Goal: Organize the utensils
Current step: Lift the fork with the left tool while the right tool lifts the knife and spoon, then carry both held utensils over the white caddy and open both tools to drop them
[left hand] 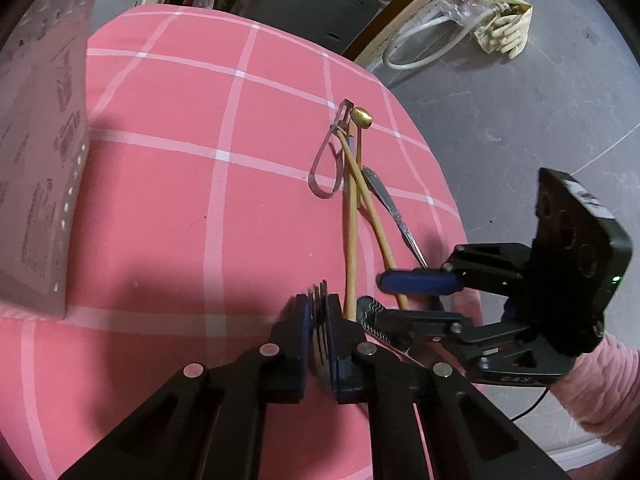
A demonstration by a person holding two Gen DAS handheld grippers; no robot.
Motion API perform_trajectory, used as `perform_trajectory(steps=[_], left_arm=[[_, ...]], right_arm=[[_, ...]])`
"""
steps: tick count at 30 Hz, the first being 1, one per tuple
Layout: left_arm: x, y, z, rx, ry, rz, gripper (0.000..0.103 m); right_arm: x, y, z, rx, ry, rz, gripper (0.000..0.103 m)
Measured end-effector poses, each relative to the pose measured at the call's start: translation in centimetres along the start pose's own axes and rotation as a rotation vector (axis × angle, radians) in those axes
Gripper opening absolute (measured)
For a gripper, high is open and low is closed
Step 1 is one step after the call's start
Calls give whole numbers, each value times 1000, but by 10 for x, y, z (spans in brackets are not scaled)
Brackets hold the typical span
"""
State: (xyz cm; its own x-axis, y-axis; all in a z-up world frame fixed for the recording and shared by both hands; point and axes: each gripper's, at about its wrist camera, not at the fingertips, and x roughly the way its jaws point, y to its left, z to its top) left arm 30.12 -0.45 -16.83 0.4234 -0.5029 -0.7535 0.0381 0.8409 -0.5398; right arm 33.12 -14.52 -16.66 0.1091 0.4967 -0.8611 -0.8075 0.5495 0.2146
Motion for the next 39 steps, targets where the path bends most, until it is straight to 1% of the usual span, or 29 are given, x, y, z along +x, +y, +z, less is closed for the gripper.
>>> perform_trajectory(steps=[5, 8, 9, 12, 14, 16, 19, 21, 25, 29, 31, 32, 33, 35, 39], left_arm=[[-6, 3, -6, -16, -7, 9, 8], [-7, 5, -10, -32, -11, 7, 8], [-8, 5, -12, -32, -12, 9, 8], [-11, 3, -15, -23, -21, 30, 6], [-16, -1, -17, -5, -32, 55, 5], [-21, -4, -18, 5, -41, 72, 4], [-35, -8, -20, 13, -63, 76, 4], [-43, -12, -20, 23, -74, 85, 3], [-71, -25, -20, 61, -121, 106, 3], [-104, -45, -17, 137, -188, 146, 3], [-118, -53, -15, 161, -220, 159, 3], [-129, -56, -13, 173, -241, 164, 3], [-140, -59, -10, 182, -263, 166, 3], [-156, -63, -5, 197, -296, 179, 3], [-197, -72, 12, 250, -361, 210, 3]], right_arm=[[4, 1, 4, 11, 72, 20, 20], [3, -8, 8, 74, 113, 41, 16], [1, -10, 8, 97, 119, 37, 11], [-1, -11, 7, 122, 114, 35, 8], [-7, -13, 3, 163, 89, 47, 6], [-13, -13, -2, 186, 68, 59, 1], [-26, -6, -14, 216, 27, 50, 1], [-39, -1, -23, 257, -21, 49, 1], [-75, 10, -35, 365, -172, 30, 1], [-114, 27, -44, 436, -374, -38, 1], [-124, 37, -41, 458, -462, -67, 1], [-124, 43, -34, 463, -490, -80, 1], [-132, 50, -31, 461, -535, -108, 1], [-136, 63, -17, 447, -586, -146, 1], [-163, 92, 11, 387, -698, -235, 1]])
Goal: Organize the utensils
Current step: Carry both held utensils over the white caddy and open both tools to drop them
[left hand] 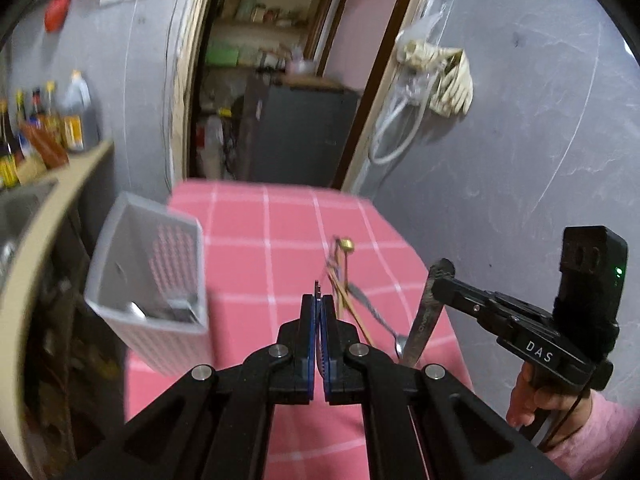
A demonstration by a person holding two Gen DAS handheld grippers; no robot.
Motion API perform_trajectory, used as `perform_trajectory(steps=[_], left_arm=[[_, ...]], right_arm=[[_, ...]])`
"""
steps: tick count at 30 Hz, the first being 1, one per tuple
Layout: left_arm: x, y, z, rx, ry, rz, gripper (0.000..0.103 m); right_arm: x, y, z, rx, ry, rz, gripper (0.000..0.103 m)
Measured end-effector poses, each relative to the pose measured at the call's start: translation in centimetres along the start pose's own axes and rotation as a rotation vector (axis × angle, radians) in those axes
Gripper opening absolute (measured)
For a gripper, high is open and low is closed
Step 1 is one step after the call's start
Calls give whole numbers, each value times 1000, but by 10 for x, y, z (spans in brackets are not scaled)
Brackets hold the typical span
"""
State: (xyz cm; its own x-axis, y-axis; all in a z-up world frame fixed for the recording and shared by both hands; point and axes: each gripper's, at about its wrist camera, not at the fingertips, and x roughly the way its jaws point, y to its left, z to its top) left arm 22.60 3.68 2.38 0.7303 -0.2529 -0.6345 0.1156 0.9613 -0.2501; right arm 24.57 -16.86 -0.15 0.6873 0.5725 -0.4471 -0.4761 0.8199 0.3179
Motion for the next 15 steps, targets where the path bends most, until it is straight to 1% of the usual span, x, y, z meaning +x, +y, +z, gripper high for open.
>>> perform_trajectory(steps=[4, 7, 9, 12, 15], left_arm=[[-29, 11, 34, 51, -51, 30, 3], [-50, 24, 55, 58, -91, 51, 3], [-65, 35, 71, 54, -132, 60, 3], [-83, 49, 90, 75, -200, 96, 3], [-90, 60, 103, 113, -246, 149, 3]], right_arm=[[-15, 29, 35, -52, -115, -22, 1], [-21, 51, 60, -59, -201, -12, 1], [-20, 66, 75, -61, -244, -4, 1], [-13, 85, 89, -62, -292, 15, 1], [9, 104, 98, -58, -331, 44, 1]])
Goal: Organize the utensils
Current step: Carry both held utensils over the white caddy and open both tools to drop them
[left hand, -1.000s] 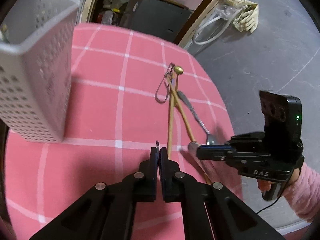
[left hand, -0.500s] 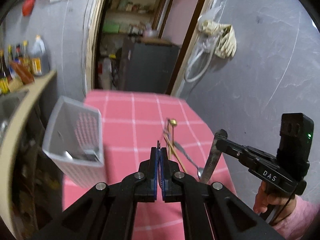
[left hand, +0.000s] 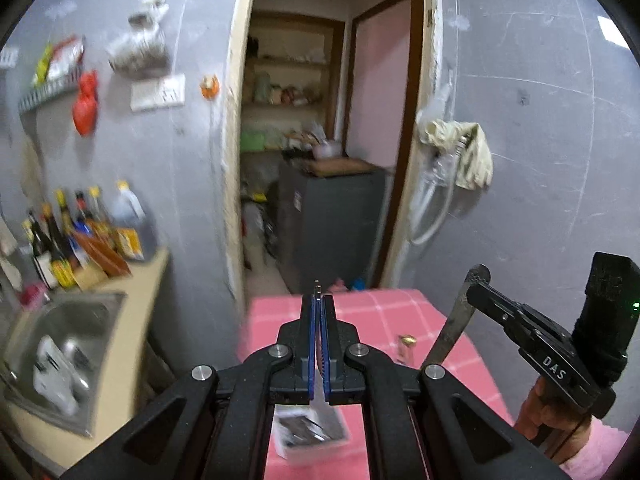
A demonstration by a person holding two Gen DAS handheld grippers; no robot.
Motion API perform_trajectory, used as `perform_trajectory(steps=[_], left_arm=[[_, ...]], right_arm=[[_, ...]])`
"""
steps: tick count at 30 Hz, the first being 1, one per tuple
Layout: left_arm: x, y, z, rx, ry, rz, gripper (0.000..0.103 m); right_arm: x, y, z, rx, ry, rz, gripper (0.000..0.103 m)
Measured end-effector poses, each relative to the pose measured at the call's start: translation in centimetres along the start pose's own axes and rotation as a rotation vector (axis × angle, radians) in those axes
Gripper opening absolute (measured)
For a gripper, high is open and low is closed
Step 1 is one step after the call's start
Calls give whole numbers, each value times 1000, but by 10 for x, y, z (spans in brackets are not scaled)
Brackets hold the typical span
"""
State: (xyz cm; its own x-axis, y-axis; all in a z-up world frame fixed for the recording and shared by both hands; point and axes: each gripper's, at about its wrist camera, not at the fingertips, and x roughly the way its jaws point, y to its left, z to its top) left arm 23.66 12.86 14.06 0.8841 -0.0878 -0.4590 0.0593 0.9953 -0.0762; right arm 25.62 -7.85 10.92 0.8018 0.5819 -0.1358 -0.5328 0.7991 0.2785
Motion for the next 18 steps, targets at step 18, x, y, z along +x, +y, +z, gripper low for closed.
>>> perform_trajectory(steps=[18], left_arm=[[73, 29, -47, 130, 55, 66, 3]], right_arm=[[91, 14, -88, -39, 163, -18, 1]])
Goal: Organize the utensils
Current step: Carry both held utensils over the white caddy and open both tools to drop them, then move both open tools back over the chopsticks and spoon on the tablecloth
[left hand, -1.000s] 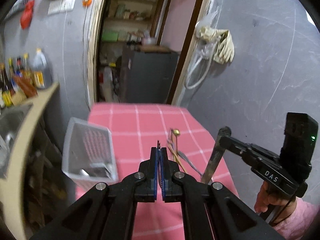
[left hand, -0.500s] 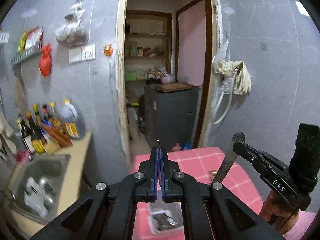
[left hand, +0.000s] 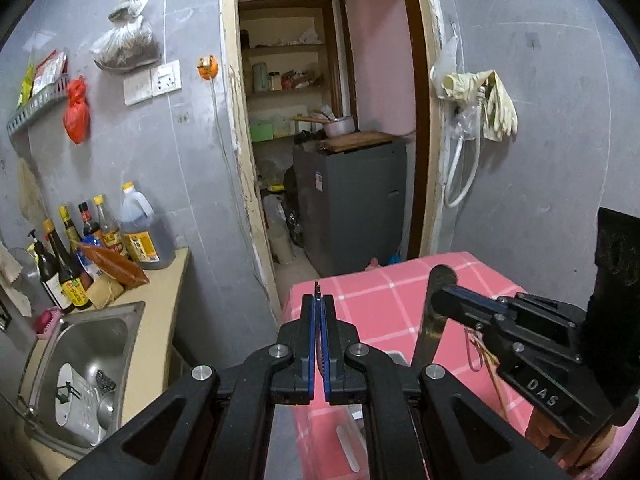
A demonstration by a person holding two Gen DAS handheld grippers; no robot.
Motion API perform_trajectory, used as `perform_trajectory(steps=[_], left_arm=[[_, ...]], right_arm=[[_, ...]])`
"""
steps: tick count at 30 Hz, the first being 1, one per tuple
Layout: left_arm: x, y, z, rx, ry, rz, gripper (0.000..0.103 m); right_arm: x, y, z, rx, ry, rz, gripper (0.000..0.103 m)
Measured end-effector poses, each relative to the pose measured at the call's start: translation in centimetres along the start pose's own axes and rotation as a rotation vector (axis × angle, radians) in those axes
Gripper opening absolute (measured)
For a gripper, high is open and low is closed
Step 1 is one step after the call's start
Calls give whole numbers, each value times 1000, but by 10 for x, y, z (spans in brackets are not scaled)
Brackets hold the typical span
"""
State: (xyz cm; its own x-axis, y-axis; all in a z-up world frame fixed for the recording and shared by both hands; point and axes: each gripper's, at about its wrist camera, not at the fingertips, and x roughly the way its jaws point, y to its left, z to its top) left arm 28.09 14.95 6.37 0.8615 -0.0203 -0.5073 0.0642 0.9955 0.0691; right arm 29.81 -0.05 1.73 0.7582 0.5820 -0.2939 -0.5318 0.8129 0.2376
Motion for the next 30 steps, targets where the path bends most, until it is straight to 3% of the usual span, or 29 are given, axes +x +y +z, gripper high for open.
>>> perform_trajectory(steps=[7, 13, 17, 20, 22, 24, 28, 30], left_arm=[[8, 1, -19, -97, 53, -122, 4], [16, 14, -34, -280, 110, -236, 8], [16, 17, -41, -345, 95, -268, 11], [9, 14, -43, -378, 56, -270, 33], [3, 11, -43, -390, 19, -266, 49], [-2, 3, -41, -389, -7, -260, 54], [-11, -20, -38, -351, -51, -226, 66], [-15, -34, -37, -332, -74, -212, 73]], right_arm=[[1, -8, -16, 27, 57, 10, 2], [-10, -18, -16, 62, 59, 14, 2], [-20, -25, -13, 72, 52, -6, 2], [-36, -32, -8, 73, 31, -46, 3], [-49, -37, -5, 71, 15, -83, 21], [-64, -46, -3, 83, -3, -106, 34], [-92, -63, 0, 78, -15, -159, 36], [-106, -70, 0, 63, -23, -195, 46]])
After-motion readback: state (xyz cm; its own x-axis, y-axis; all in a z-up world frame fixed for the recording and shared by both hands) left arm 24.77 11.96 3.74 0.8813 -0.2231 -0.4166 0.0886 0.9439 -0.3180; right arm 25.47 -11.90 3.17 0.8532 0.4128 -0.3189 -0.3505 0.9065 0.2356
